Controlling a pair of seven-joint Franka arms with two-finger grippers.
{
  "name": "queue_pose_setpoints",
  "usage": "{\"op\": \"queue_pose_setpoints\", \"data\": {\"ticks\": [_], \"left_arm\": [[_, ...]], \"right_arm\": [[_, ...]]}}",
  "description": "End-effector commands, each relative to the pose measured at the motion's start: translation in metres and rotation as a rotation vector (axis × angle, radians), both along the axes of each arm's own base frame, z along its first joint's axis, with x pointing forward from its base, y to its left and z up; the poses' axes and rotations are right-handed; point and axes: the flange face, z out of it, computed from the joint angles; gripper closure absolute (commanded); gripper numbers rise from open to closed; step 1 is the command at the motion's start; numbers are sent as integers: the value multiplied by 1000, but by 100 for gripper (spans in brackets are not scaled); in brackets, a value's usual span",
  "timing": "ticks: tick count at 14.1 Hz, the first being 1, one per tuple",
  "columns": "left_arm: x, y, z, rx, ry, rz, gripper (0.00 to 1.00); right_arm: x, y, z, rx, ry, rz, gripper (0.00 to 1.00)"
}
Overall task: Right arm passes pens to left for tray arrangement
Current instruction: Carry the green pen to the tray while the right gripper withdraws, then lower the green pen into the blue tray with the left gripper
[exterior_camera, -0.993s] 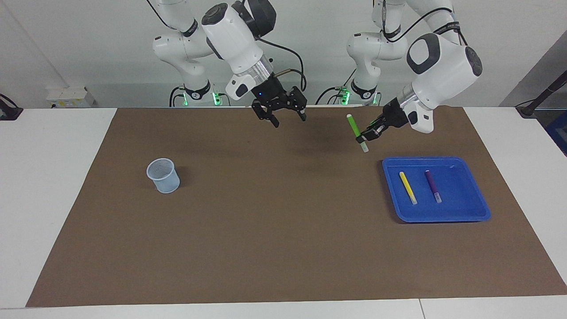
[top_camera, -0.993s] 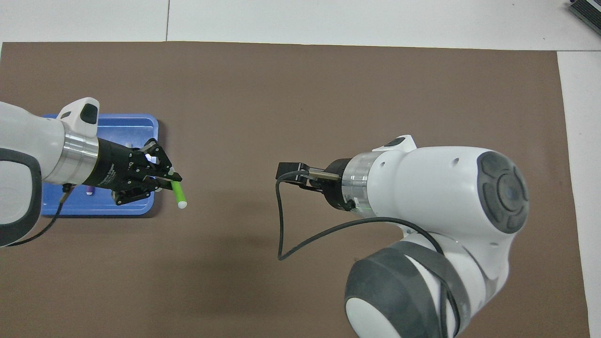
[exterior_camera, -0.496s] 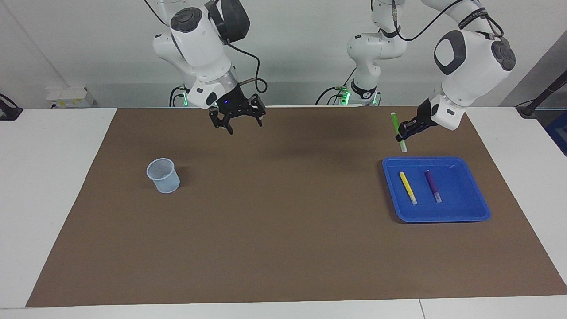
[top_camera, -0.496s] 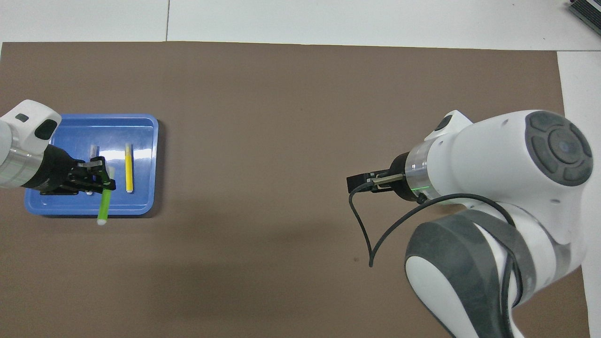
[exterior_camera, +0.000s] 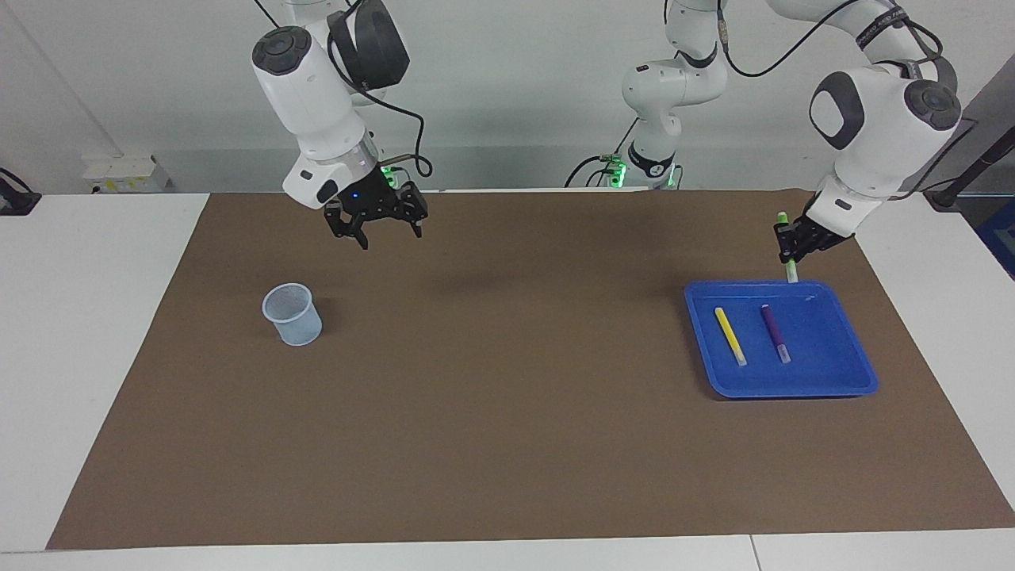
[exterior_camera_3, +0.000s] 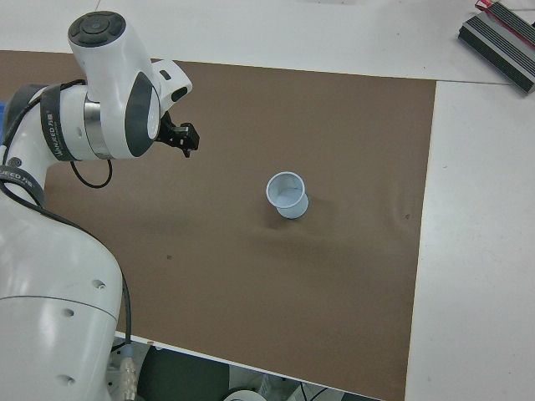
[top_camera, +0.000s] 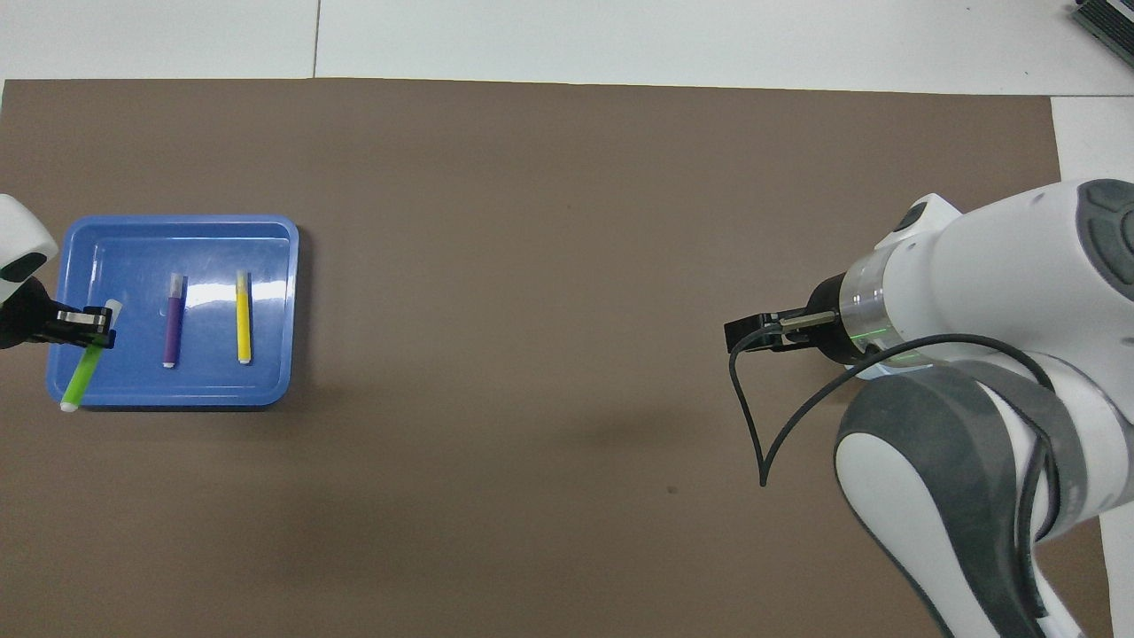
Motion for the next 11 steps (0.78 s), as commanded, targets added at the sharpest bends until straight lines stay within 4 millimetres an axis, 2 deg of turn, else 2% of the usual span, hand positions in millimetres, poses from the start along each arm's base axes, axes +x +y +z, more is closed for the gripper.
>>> {"op": "queue_pose_setpoints", "data": {"ticks": [1,3,5,7,8,11], "left_arm": [[17,15,-27,34,-13,-44,100],[23,33,-42,46,-21,-50,100],[30,42,-60,65,-26,-61,100],[36,49,-79,69,-29,-62,100],[37,63,-91,67,-27,-40,100],[43,74,-121,60,-28,-31,100]], "right_arm": [[6,-25,10,-40,-3,-6,0],[14,-33,17,-131,-41,32,0],[34,-48,24,-149,-50,57,0],[59,-50,30,-142,-21,57,0],[62,-50,30,-140,-20,57,0],[60,-57,27,-183,-3,56,0]]}}
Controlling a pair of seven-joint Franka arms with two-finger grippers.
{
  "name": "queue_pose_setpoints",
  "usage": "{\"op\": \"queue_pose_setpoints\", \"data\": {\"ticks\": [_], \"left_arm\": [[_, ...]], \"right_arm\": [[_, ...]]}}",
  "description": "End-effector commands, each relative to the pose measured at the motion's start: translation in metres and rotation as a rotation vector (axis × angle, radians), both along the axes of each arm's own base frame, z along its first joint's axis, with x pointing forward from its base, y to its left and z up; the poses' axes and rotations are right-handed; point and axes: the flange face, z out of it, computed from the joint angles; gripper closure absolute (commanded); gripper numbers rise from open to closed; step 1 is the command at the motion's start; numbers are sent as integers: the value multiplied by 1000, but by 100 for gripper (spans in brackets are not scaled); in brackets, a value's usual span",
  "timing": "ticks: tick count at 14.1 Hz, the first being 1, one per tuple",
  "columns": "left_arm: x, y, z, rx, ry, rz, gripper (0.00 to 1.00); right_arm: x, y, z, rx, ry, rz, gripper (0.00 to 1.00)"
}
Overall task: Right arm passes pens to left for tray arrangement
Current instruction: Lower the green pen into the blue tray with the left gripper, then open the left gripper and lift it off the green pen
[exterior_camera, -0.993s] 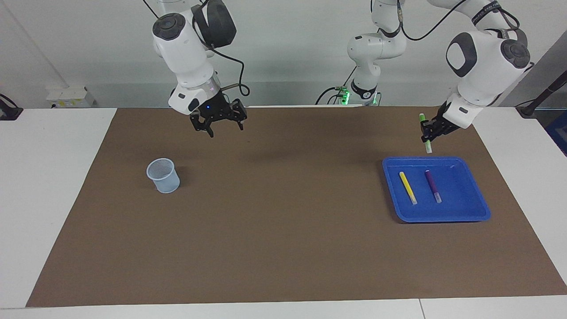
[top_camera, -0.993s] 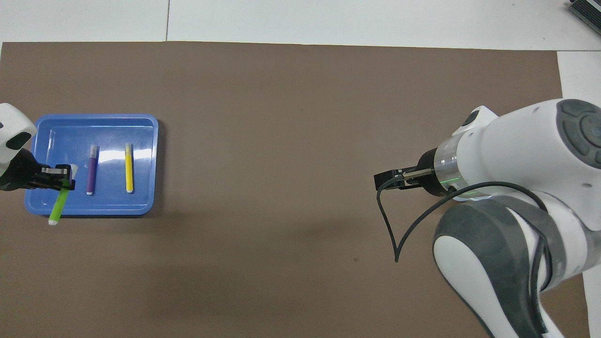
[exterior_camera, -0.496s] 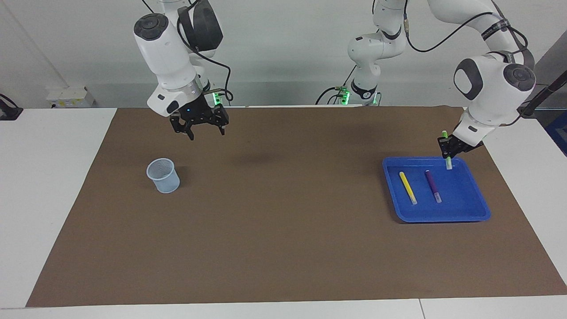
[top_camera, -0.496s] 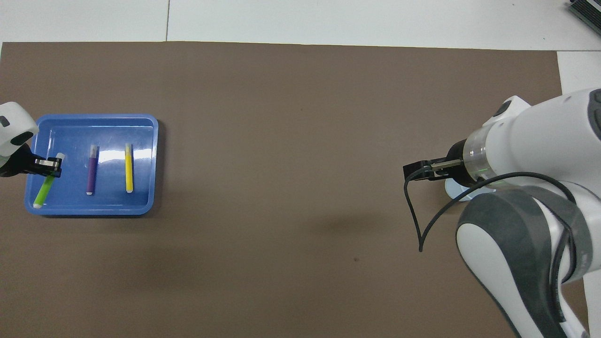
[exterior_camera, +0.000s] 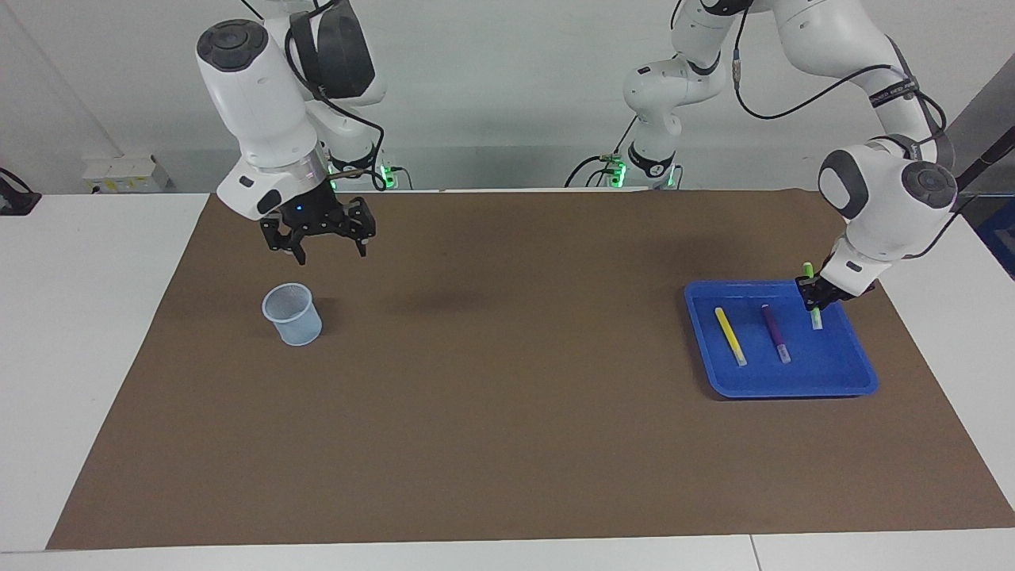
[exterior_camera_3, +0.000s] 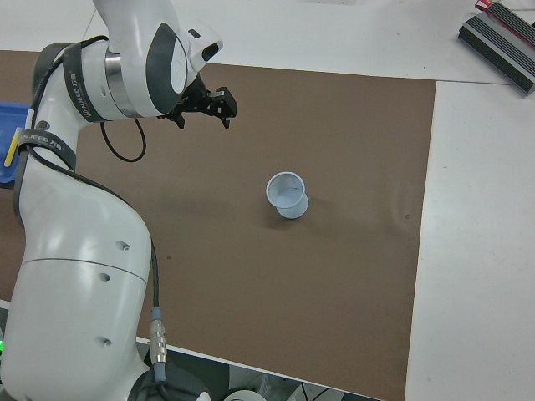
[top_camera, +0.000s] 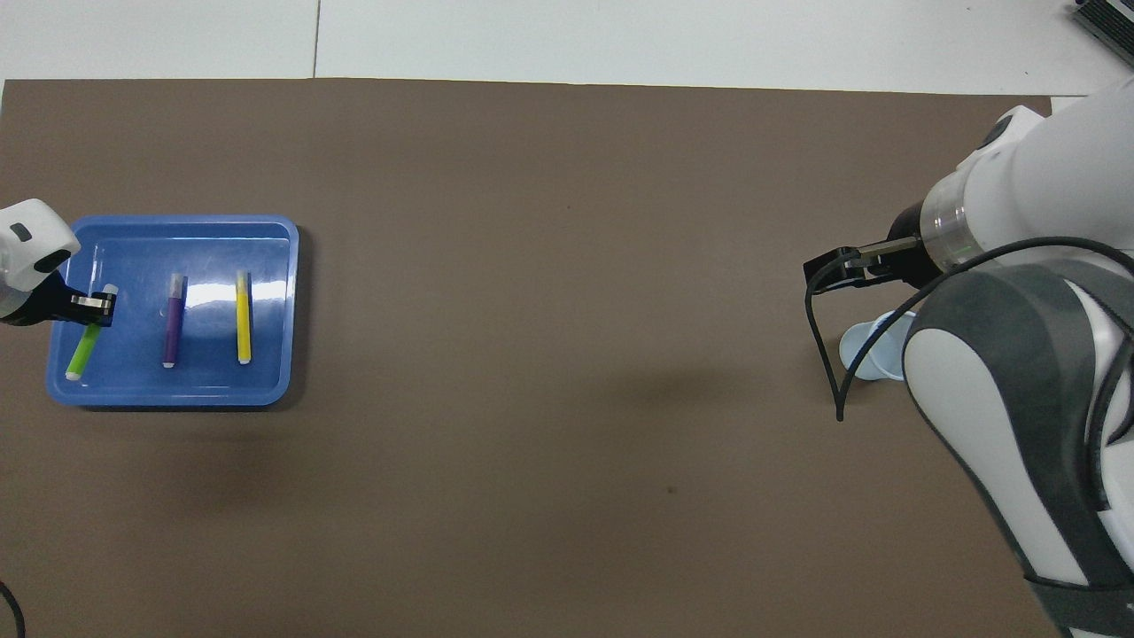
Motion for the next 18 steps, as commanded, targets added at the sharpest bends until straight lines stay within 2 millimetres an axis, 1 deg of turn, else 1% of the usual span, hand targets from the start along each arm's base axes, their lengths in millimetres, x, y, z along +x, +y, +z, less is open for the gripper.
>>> {"op": "queue_pose_setpoints", "data": {"ticks": [1,2,4,5,6,8,9,10,12,13,16,18], "left_arm": [[6,17,-27,10,-11,-3,100],[6,20,-34,9,-22,2,100],[7,20,-40,9,-34,3,100],[8,20,-49,7,-28,2,100],[9,19,-53,7,-41,2,100],[10,18,-71,4,-61,-4,100],[11,18,-77,4,-74,-6,100],[13,16,-78,4,-80,-12,100],[12,16,-78,4,-76,-19,100],[14,12,-78,4,-71,-26,92],[13,14,-75,-6,-58,-9,0],[16,13,-70,-7,-48,-10,0]], "right_arm": [[2,-8,-3,-61,34,21,0],[-4,-7,-2,-66,37,20,0],[-19,5,-4,-76,44,34,0],[-22,6,-6,-78,45,36,0],[-23,5,-6,-79,47,36,0],[-21,-2,-7,-78,37,29,0],[-18,-8,-6,-74,28,19,0],[-14,-15,-5,-60,11,4,0],[-12,-16,-6,-56,4,2,0],[-11,-18,-7,-55,4,5,0],[-10,-21,-5,-54,-5,2,0],[-11,-22,-5,-56,6,0,0]]}}
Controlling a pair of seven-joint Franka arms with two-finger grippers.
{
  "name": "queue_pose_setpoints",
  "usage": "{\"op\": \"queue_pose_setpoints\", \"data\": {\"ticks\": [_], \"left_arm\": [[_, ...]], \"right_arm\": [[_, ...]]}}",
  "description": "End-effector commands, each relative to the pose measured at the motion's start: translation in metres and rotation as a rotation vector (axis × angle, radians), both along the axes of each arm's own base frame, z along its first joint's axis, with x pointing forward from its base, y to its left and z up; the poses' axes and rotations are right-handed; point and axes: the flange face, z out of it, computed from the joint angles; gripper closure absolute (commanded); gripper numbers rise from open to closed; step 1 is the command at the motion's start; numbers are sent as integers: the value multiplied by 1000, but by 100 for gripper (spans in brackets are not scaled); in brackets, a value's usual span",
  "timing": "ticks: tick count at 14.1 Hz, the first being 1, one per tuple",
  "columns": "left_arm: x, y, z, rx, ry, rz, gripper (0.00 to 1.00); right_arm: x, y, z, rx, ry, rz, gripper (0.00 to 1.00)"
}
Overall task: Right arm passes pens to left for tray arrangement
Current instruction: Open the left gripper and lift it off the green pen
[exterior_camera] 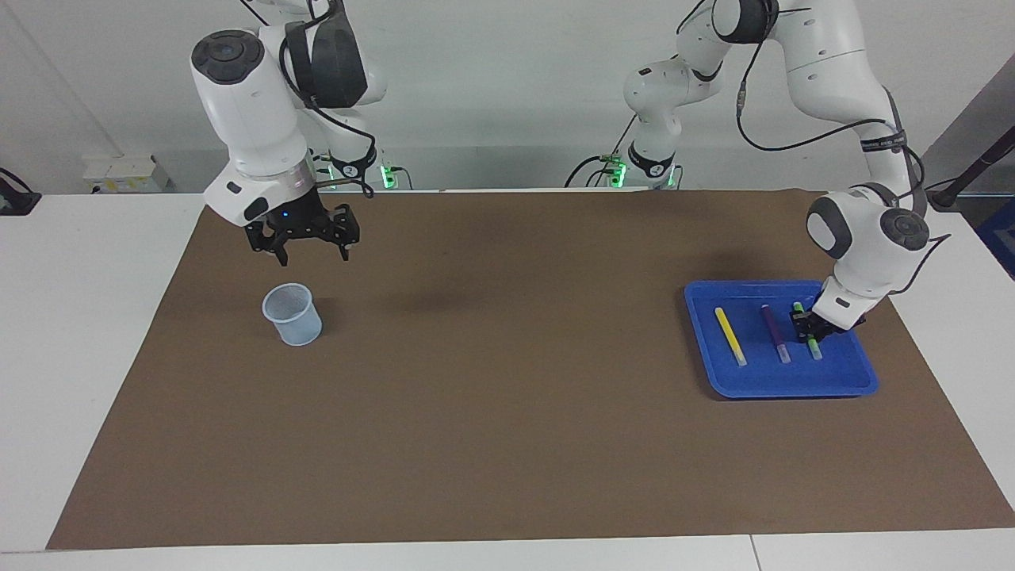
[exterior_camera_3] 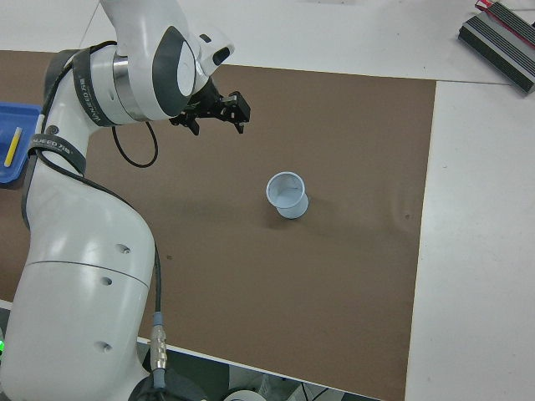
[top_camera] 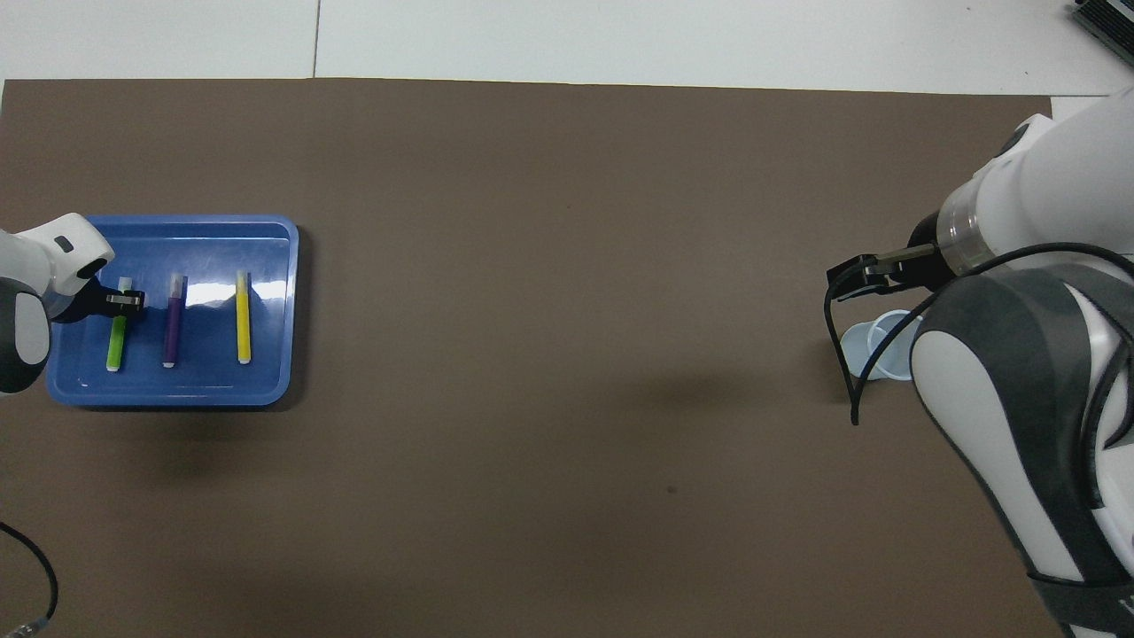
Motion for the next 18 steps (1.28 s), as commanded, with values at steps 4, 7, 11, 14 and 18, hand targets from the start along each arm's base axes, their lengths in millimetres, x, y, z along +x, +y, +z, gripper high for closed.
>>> {"op": "queue_pose_setpoints", "data": {"ticks": [4,7,11,14,18], "left_arm": [[13,-5,22,-24,34,14,0],[22,-10,56,-44,59,35,0],[28,-20,124,-47,46,64,0],[32,-46,170,-40,31,126,0],[31,-83,211,-47,38,179,0]], "right_arm": [[-12,-4,11,-3,-10,18,0],[-29,-7,15,-14,30,9,0],[-27,-16,11,-11,17,-3,0],[-25,-19,12,-10,13,-6,0],[-23,-16,17,32,6,-24,0]]}}
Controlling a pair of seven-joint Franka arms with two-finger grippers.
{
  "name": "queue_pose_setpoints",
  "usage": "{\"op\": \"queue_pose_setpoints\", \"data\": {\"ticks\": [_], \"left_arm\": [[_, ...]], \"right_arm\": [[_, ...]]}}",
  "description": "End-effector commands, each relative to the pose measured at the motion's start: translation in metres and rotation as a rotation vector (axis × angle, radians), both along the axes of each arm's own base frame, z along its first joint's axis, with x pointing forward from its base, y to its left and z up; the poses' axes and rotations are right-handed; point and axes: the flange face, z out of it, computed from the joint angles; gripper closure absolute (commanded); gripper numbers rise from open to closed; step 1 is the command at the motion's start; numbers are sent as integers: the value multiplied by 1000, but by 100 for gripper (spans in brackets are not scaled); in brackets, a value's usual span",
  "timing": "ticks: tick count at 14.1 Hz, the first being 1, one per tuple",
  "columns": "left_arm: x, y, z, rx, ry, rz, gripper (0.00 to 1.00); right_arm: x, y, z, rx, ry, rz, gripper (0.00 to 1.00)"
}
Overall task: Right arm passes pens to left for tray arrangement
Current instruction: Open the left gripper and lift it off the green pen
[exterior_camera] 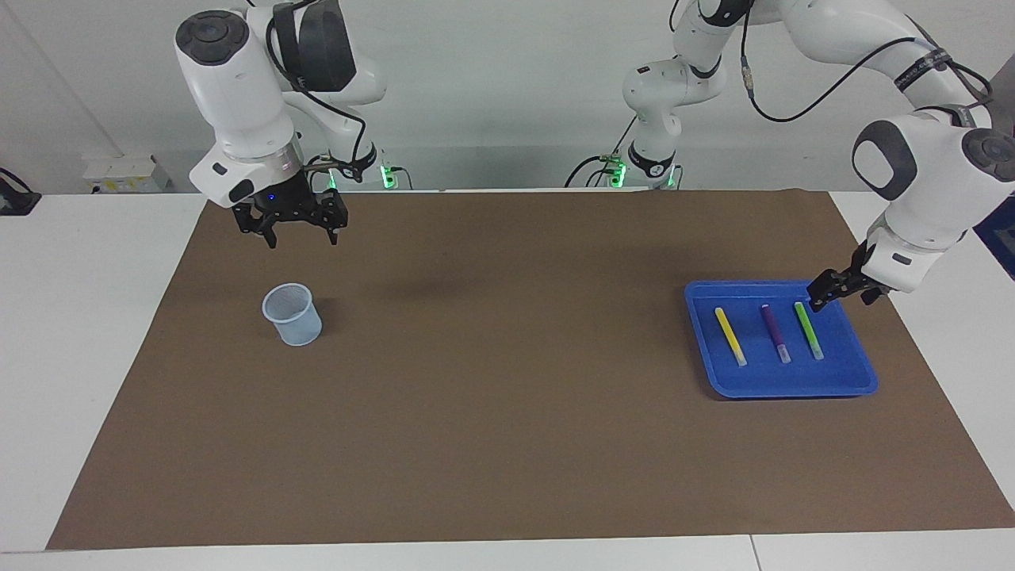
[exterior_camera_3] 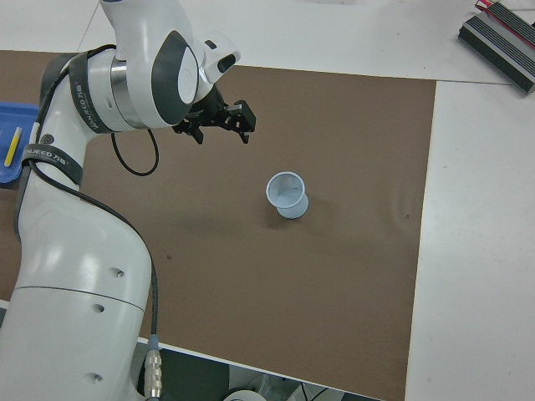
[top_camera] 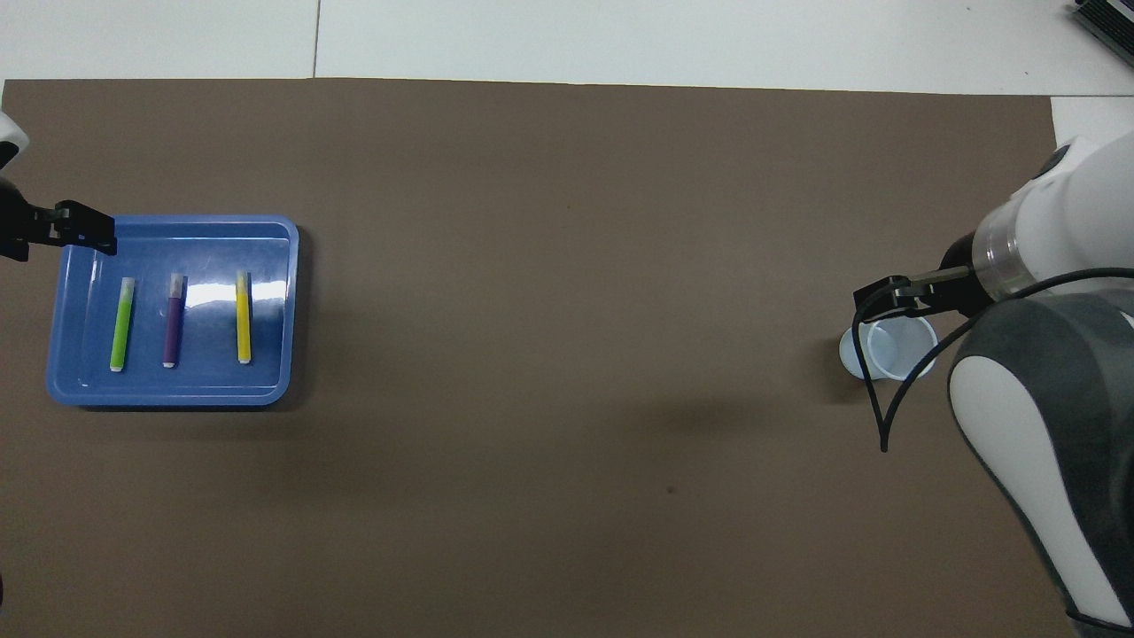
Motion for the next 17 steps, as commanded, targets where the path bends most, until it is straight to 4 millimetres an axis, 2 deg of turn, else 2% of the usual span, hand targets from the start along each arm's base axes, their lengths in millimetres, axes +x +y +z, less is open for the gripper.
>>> {"op": "queue_pose_setpoints", "data": {"ticks": [1,5,7,9,11,15,17], "left_arm": [[-3,-19,27,-32,13,36,0],[-16,-51,65,-51,25,1,0],[-25,-71,84,-49,-2,-30,0],[-40,-87,104,-48,7,-57,0],[-53,-93,115,-54,24,-65,0],[-84,-94,141,-53,65,-62,0],[-97,-95,141,-50,94,-62,0]], "right_arm": [[-2,2,7,63,-21,-2,0],[-1,-1,22,67,-39,-4,0],[-2,-9,41,67,-27,-19,0],[-3,-25,47,67,-15,-48,0],[-4,-38,48,65,-8,-71,0],[-3,-41,49,66,-14,-77,0],[-3,-41,46,67,-14,-77,0]]}}
